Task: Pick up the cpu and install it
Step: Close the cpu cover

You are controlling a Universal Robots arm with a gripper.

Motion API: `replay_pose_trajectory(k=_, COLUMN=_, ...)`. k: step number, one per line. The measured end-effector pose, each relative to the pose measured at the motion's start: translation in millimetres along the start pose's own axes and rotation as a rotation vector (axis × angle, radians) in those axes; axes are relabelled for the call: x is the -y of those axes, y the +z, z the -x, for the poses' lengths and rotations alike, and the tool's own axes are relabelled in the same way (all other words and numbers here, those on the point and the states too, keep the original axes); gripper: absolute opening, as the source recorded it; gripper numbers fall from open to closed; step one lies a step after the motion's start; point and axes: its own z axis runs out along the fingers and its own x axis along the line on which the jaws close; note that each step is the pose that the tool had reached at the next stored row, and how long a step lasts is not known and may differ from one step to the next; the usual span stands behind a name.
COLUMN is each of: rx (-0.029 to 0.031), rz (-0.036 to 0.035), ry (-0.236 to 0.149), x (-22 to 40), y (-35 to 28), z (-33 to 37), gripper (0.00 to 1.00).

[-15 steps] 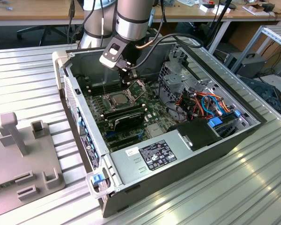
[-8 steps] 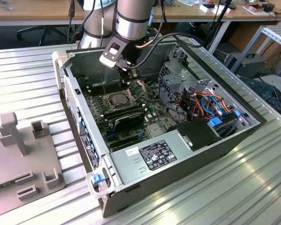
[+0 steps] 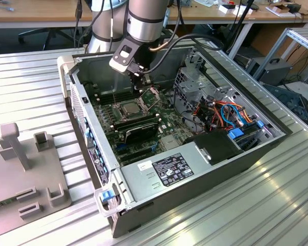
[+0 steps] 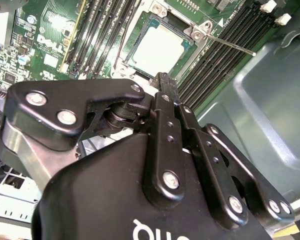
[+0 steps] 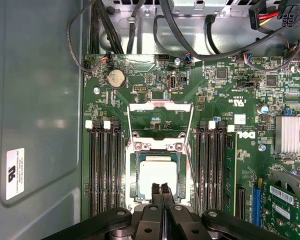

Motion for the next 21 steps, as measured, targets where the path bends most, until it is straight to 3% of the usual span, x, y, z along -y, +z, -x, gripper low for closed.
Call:
replay_pose_trajectory(k=17, rx=0.0006, rz=0.0002, ry=0.000, x=-0.2, y=-6.1, z=-0.1, gripper=0.11)
replay_pose_trajectory(k=21, rx=0.0036, rz=0.0000, ry=0.000, x=-0.2, y=-6.2, z=-0.1, gripper=0.11)
